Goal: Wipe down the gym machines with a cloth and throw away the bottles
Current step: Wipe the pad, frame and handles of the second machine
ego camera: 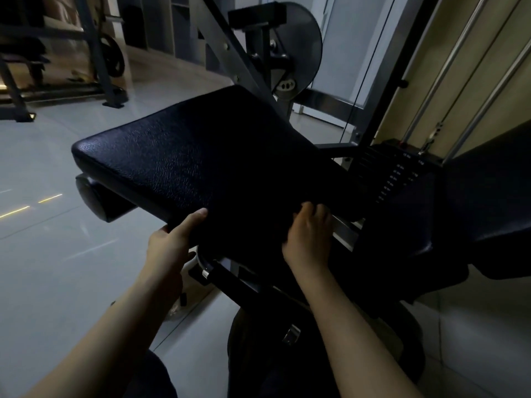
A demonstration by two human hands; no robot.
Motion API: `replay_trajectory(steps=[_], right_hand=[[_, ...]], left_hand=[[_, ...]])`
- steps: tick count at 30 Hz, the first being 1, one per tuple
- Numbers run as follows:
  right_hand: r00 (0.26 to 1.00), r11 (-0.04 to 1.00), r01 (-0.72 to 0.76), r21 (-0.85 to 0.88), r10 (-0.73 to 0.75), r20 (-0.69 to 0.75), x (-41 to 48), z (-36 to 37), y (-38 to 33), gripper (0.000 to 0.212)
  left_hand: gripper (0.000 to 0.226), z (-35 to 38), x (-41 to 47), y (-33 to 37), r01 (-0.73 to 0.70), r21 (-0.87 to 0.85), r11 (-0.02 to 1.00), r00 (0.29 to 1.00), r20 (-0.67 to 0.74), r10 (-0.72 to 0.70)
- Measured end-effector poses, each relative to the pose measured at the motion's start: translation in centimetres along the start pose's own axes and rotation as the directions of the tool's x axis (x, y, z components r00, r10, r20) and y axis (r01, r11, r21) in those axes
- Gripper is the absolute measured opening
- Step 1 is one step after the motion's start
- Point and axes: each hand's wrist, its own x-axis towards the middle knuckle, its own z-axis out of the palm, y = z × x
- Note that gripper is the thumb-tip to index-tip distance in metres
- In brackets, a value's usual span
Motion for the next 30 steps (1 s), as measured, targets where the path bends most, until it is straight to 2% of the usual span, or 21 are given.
replay_trajectory(steps=[3,5,6,7,8,9,10,11,12,13,14,15,17,19,20,21,23,25,27,30], right_hand=[[0.99,0.986,-0.141,0.09,0.14,0.017,4.6,0.6,-0.9,0.037],[0.991,0.984,-0.113,0.135,0.101,0.093,4.6,0.7,0.6,0.04],[0.989,0.983,-0.089,0.163,0.068,0.132,4.0,0.7,1.6,0.042],[0.986,0.982,-0.069,0.178,0.04,0.164,3.4,0.6,2.6,0.042],[0.982,0.984,-0.054,0.168,0.022,0.189,3.2,0.6,3.3,0.043],[0.976,0.989,-0.052,0.142,0.02,0.215,3.5,0.3,3.8,0.042],[0.967,0.992,-0.067,0.107,0.038,0.253,4.3,-0.1,3.9,0.042],[0.949,0.992,-0.104,0.071,0.078,0.306,4.8,-0.6,3.3,0.042],[0.923,0.989,-0.146,0.033,0.124,0.363,5.3,-1.0,3.2,0.041],[0.894,0.983,-0.182,-0.002,0.166,0.415,5.6,-1.3,3.1,0.041],[0.874,0.979,-0.201,-0.036,0.196,0.444,5.9,-1.1,3.3,0.042],[0.872,0.976,-0.206,-0.067,0.215,0.439,5.9,-1.0,3.5,0.042],[0.87,0.968,-0.245,-0.052,0.243,0.428,5.8,-0.3,3.3,0.038],[0.869,0.952,-0.303,0.048,0.255,0.424,6.0,0.6,2.5,0.033],[0.854,0.894,-0.415,0.167,0.32,0.41,5.9,0.7,1.8,0.033],[0.82,0.791,-0.536,0.296,0.404,0.406,6.4,0.7,1.6,0.034],[0.79,0.616,-0.613,0.495,0.47,0.393,7.9,1.1,1.8,0.038],[0.714,0.4,-0.694,0.599,0.488,0.502,9.5,0.8,2.7,0.042],[0.667,0.216,-0.704,0.677,0.528,0.526,10.8,-0.1,3.0,0.045],[0.647,0.115,-0.601,0.791,0.651,0.397,13.6,-1.8,3.1,0.044]], left_hand=[[0.047,-1.0,0.5,1.1,0.019,0.139,0.99,0.997,0.073,-0.029],[0.057,-2.2,0.9,2.7,0.047,0.361,0.931,0.989,0.117,-0.095],[0.063,-2.9,1.0,3.6,0.03,0.524,0.851,0.983,0.136,-0.119],[0.07,-3.3,1.0,4.9,-0.024,0.709,0.705,0.983,0.143,-0.111],[0.078,-3.6,1.1,6.0,-0.104,0.863,0.494,0.99,0.138,-0.031],[0.089,-3.5,1.3,7.2,-0.173,0.942,0.289,0.982,0.143,0.121],[0.094,-2.8,1.9,8.3,-0.223,0.967,0.12,0.934,0.177,0.309],[0.09,-1.5,2.5,9.1,-0.276,0.961,-0.012,0.858,0.252,0.448],[0.078,0.4,3.3,9.6,-0.327,0.936,-0.127,0.785,0.344,0.516],[0.067,2.5,4.5,9.7,-0.394,0.892,-0.223,0.725,0.45,0.521],[0.066,4.5,5.5,9.6,-0.453,0.84,-0.299,0.697,0.543,0.469],[0.075,6.1,6.4,9.2,-0.49,0.797,-0.352,0.697,0.601,0.39],[0.088,6.9,8.8,7.7,-0.513,0.78,-0.36,0.737,0.614,0.281],[0.091,6.4,10.2,6.7,-0.52,0.784,-0.339,0.726,0.615,0.309],[0.09,6.1,10.3,6.5,-0.527,0.779,-0.339,0.709,0.623,0.329],[0.089,6.4,10.4,6.6,-0.543,0.769,-0.338,0.689,0.638,0.344],[0.089,6.5,10.3,6.8,-0.549,0.773,-0.317,0.679,0.634,0.369],[0.09,6.6,10.4,7.1,-0.554,0.775,-0.302,0.681,0.632,0.371],[0.09,6.3,10.2,7.1,-0.562,0.772,-0.296,0.669,0.635,0.385],[0.091,6.4,10.3,7.1,-0.56,0.779,-0.28,0.669,0.625,0.402]])
